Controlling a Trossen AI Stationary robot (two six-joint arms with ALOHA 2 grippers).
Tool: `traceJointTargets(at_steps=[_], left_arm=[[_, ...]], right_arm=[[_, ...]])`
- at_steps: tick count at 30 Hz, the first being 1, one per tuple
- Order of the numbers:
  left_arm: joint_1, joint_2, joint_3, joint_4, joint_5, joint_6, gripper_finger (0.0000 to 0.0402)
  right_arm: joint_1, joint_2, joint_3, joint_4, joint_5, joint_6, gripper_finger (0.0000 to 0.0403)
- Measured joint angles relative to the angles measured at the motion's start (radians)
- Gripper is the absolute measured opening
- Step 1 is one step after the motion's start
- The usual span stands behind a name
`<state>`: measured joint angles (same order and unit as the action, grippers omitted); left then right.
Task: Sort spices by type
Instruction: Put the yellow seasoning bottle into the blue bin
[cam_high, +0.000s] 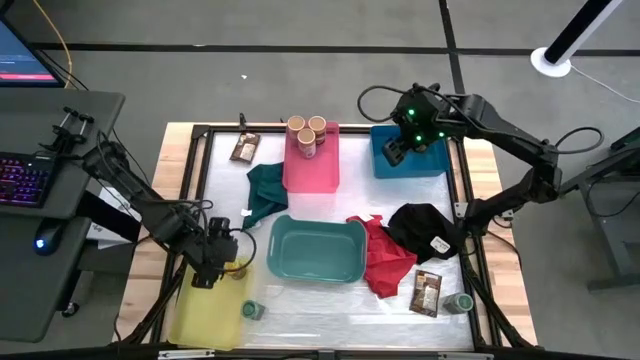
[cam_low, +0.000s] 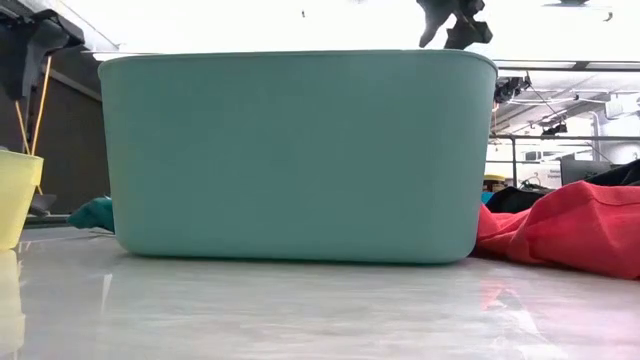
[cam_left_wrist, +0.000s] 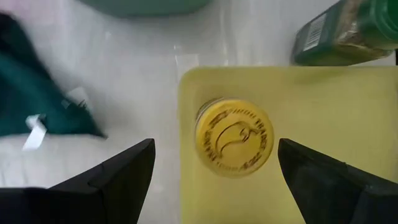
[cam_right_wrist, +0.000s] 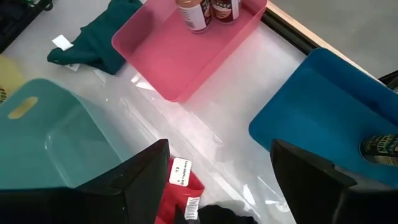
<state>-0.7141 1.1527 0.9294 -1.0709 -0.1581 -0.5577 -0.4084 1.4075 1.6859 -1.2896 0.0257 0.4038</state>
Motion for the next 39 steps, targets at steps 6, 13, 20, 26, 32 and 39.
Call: traceJointTargets(at_steps=[6, 13, 20, 26, 32, 39], left_arm=[[-0.009, 0.004, -0.019, 0.031, -0.002, 0.045, 0.0326], [-0.007, 0.035, -0.071, 0.106, 0.073, 0.091, 0.0326], [-0.004, 0.063, -0.084, 0.152, 0.065, 0.091, 0.0326], [-0.004, 0.108, -0.085, 0.155, 0.066, 0.106, 0.0326], [-0.004, 0.133, -0.085, 0.191, 0.065, 0.085, 0.0325], [-0.004, 0.135, -0.085, 0.205, 0.068, 0.018, 0.0251]], right_arm=[[-0.001, 0.0, 0.0, 0.0, 0.0, 0.007, 0.0275], [-0.001, 0.0, 0.0, 0.0, -0.001, 0.007, 0.0275], [-0.001, 0.0, 0.0, 0.0, -0.002, 0.008, 0.0275], [-0.001, 0.0, 0.0, 0.0, -0.002, 0.008, 0.0275], [-0.001, 0.0, 0.0, 0.0, -0.002, 0.008, 0.0275], [-0.001, 0.0, 0.0, 0.0, -0.002, 0.007, 0.0275]])
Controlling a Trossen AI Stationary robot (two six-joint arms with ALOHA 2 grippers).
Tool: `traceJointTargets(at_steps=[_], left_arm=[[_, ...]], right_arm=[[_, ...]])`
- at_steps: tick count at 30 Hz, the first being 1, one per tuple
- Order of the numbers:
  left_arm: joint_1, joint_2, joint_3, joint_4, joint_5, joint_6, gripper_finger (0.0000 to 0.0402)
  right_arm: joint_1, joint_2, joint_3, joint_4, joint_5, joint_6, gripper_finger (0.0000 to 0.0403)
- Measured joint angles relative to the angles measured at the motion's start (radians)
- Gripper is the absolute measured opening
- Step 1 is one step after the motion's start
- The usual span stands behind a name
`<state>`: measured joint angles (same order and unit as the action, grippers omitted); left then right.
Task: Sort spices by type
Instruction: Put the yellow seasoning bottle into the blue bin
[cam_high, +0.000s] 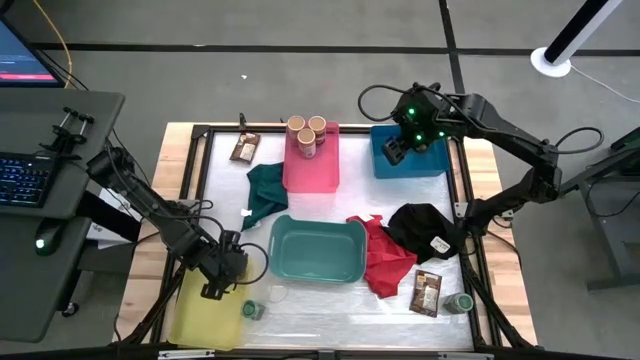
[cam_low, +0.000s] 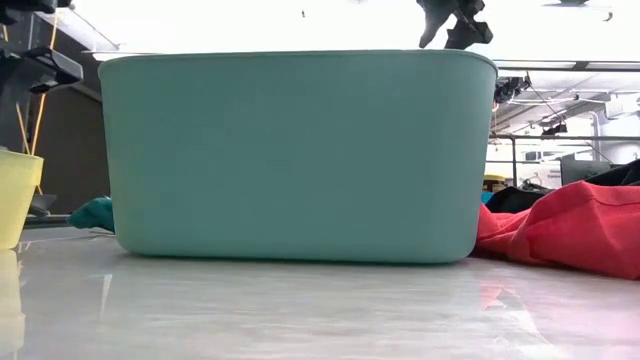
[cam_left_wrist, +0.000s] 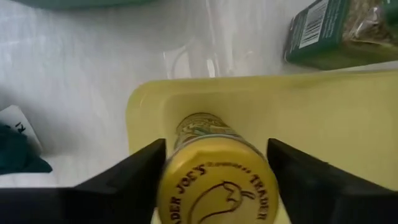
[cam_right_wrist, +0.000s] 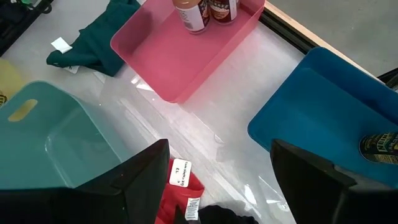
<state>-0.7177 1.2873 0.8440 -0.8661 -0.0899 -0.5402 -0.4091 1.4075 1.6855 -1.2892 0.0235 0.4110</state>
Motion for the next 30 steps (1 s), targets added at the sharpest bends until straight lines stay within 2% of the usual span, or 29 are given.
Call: traceJointTargets(at_steps=[3, 7, 11, 13, 15, 17, 19, 24, 27, 30], left_arm=[[0.005, -0.006, 0.012, -0.024, 0.026, -0.008, 0.0193], [0.026, -0.043, 0.08, -0.12, 0.06, -0.008, 0.019], [0.074, -0.11, 0.202, -0.255, 0.031, 0.035, 0.019], [0.116, -0.141, 0.287, -0.328, -0.036, 0.081, 0.019], [0.178, -0.162, 0.379, -0.369, -0.154, 0.15, 0.019], [0.261, -0.167, 0.461, -0.355, -0.277, 0.233, 0.019], [0.363, -0.162, 0.525, -0.296, -0.324, 0.327, 0.019], [0.602, -0.117, 0.569, -0.045, -0.24, 0.499, 0.0191], [0.715, -0.068, 0.569, 0.074, -0.135, 0.509, 0.0191], [0.796, -0.02, 0.568, 0.182, -0.023, 0.439, 0.0191]], right_arm=[[0.0, 0.0, 0.0, 0.0, 0.0, -0.009, 0.0275], [0.0, 0.0, 0.0, 0.006, -0.003, -0.029, 0.0275], [0.0, 0.0, 0.0, 0.052, -0.054, -0.071, 0.0275], [0.0, 0.0, 0.0, 0.09, -0.118, -0.108, 0.0275], [0.009, 0.0, 0.0, 0.142, -0.193, -0.143, 0.0275], [0.026, 0.0, 0.0, 0.206, -0.263, -0.159, 0.0275], [0.05, 0.0, 0.0, 0.277, -0.326, -0.159, 0.0275], [0.138, 0.0, 0.0, 0.439, -0.335, -0.141, 0.0275], [0.201, 0.0, 0.0, 0.496, -0.267, -0.159, 0.0275], [0.266, 0.003, 0.0, 0.501, -0.122, -0.222, 0.0275]])
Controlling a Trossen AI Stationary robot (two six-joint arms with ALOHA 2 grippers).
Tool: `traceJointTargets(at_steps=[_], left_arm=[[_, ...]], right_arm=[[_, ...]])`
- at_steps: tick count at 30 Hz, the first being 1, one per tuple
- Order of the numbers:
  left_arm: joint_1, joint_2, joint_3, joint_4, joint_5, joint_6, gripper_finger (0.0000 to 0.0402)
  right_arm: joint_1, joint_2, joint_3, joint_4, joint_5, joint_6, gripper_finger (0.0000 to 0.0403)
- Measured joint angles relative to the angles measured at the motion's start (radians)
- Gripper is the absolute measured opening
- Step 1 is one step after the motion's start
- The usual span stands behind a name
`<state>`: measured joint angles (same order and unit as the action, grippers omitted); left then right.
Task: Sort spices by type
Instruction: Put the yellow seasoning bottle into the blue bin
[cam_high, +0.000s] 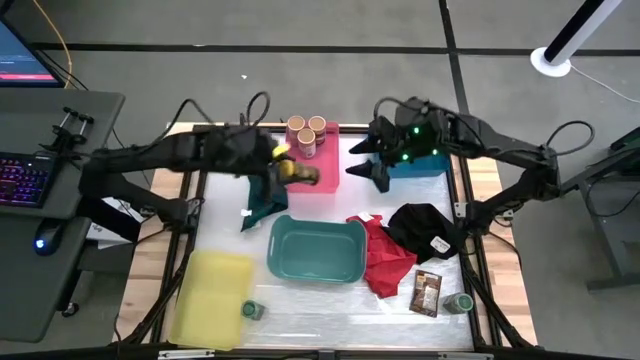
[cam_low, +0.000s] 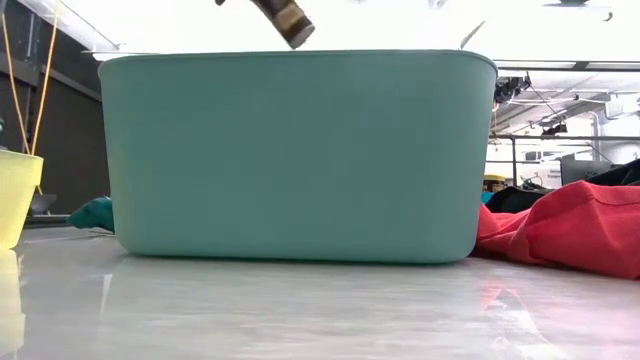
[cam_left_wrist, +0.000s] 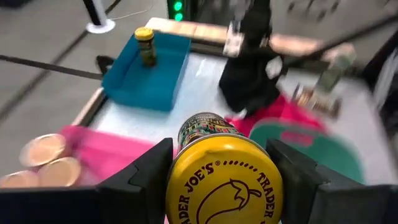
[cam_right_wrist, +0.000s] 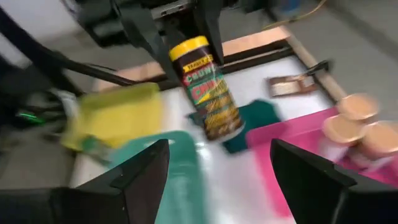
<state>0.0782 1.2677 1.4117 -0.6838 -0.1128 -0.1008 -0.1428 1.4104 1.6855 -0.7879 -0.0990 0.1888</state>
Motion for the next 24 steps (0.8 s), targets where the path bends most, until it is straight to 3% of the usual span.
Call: traceJointTargets(at_steps=[3, 7, 15, 24], left_arm=[[0.057, 0.038, 0.0, 0.116, 0.127, -0.077, 0.0192], [0.101, 0.076, 0.0, 0.229, 0.248, -0.119, 0.0192], [0.121, 0.104, 0.0, 0.267, 0.259, -0.107, 0.0192], [0.101, 0.144, 0.0, 0.293, 0.26, -0.107, 0.0193]], right_arm=[[0.061, 0.019, 0.0, 0.002, 0.138, -0.1, 0.0275], [0.115, 0.067, 0.0, 0.017, 0.202, -0.255, 0.0275], [0.136, 0.143, 0.0, 0.047, 0.3, -0.276, 0.0275], [0.136, 0.243, 0.0, 0.067, 0.315, -0.253, 0.0275]])
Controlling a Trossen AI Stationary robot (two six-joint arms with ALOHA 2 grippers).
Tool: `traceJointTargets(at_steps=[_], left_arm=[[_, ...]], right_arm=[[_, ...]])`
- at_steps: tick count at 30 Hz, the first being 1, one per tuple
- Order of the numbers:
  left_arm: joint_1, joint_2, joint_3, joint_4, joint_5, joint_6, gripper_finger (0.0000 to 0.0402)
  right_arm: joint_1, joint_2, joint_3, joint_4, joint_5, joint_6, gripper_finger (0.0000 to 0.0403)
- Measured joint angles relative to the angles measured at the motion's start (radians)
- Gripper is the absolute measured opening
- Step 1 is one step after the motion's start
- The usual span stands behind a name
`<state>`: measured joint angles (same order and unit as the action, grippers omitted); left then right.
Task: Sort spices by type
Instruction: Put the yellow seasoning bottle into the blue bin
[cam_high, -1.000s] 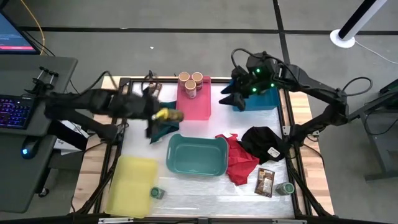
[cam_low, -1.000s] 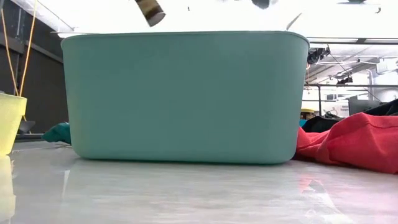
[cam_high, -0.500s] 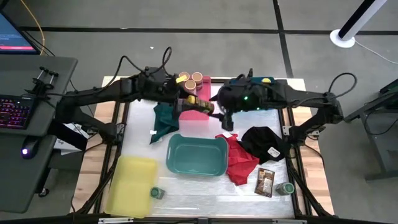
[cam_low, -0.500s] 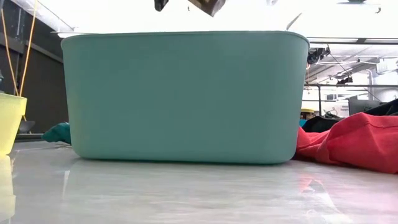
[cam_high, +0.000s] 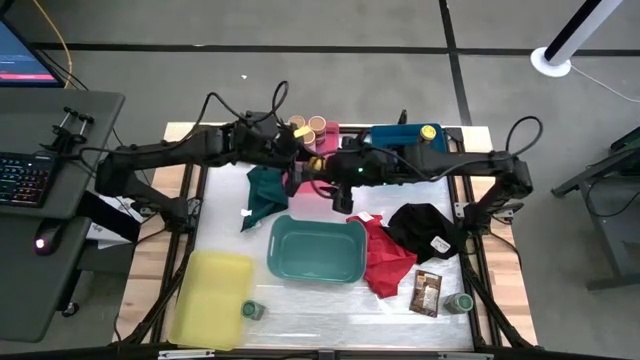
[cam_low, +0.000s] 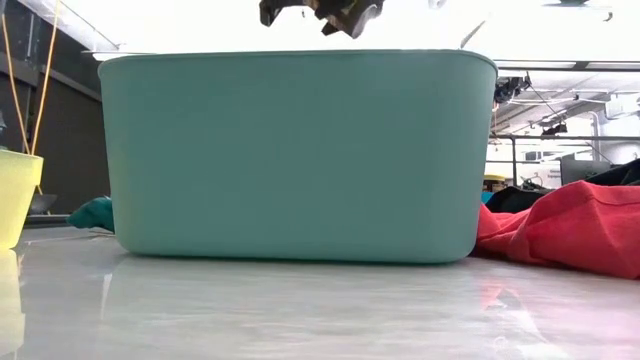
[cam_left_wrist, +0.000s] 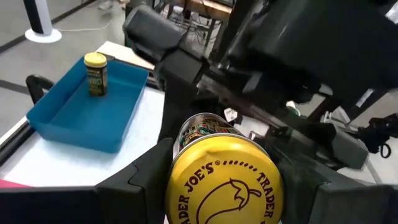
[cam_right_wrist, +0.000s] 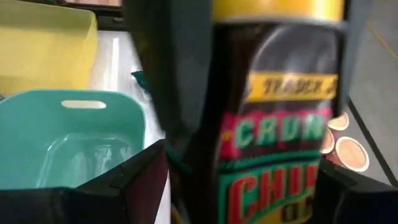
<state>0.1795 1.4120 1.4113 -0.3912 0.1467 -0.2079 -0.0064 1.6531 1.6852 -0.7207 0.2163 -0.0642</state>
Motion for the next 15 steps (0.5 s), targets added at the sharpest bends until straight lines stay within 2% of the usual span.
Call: traceJointTargets(at_steps=[4, 10, 15], left_arm=[[0.0, 0.001, 0.0, -0.001, -0.006, 0.001, 0.0193], [0.003, -0.002, 0.001, -0.005, -0.019, 0.027, 0.0193], [0.003, -0.003, 0.002, -0.011, -0.03, 0.03, 0.0193]], right_arm=[[0.001, 0.004, 0.0, 0.008, 0.027, 0.027, 0.0266], [0.0, 0.004, 0.02, 0.008, 0.031, 0.008, 0.0214], [0.0, 0.004, 0.033, 0.0, 0.038, 0.0, 0.0212]])
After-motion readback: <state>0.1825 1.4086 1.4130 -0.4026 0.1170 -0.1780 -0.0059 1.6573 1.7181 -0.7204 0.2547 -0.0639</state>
